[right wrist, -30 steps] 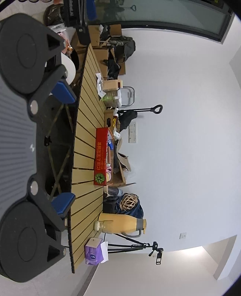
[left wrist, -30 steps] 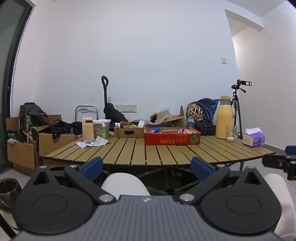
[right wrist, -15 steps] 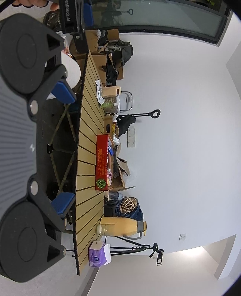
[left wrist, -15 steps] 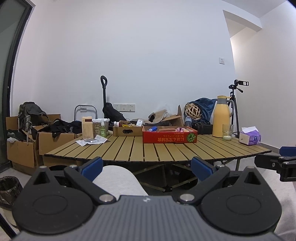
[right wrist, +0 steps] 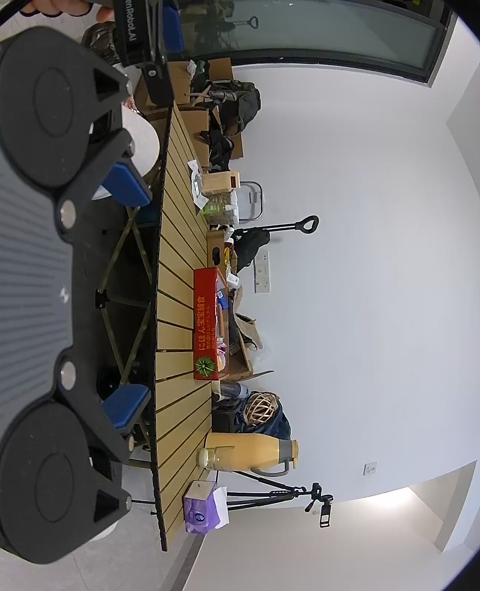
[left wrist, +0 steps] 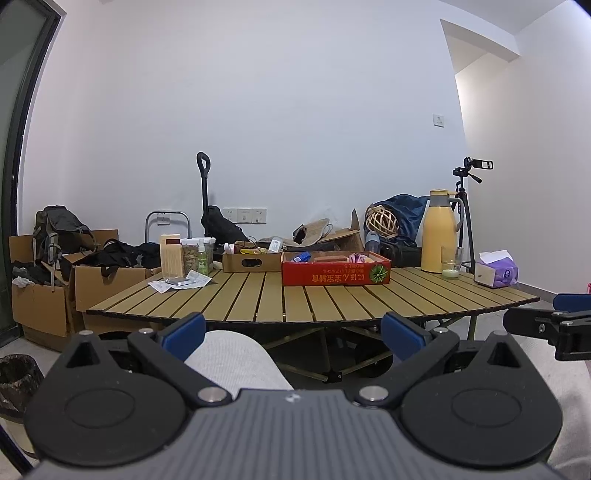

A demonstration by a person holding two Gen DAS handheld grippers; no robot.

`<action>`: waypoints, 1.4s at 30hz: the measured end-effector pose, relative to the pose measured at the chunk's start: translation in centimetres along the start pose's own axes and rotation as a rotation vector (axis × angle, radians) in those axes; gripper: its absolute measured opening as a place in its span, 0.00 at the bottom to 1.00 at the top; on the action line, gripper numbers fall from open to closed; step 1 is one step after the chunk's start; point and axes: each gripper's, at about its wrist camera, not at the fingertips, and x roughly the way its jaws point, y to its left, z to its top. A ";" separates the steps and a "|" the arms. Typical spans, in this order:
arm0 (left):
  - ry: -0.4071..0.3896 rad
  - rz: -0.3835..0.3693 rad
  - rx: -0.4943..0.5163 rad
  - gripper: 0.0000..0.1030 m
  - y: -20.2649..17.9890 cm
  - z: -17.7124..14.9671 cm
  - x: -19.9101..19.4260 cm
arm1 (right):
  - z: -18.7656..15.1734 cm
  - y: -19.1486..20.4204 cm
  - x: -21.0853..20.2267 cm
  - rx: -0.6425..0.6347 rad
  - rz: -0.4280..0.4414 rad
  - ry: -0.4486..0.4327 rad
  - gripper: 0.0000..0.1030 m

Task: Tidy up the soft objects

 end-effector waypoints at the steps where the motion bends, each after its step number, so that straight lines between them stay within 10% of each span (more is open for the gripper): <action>1: -0.002 0.000 0.001 1.00 0.0 0.0 0.0 | 0.0 0.0 0.0 0.000 0.001 0.000 1.00; 42: -0.013 -0.006 0.006 1.00 -0.2 -0.2 -0.1 | -0.2 0.3 0.1 0.003 0.013 -0.003 1.00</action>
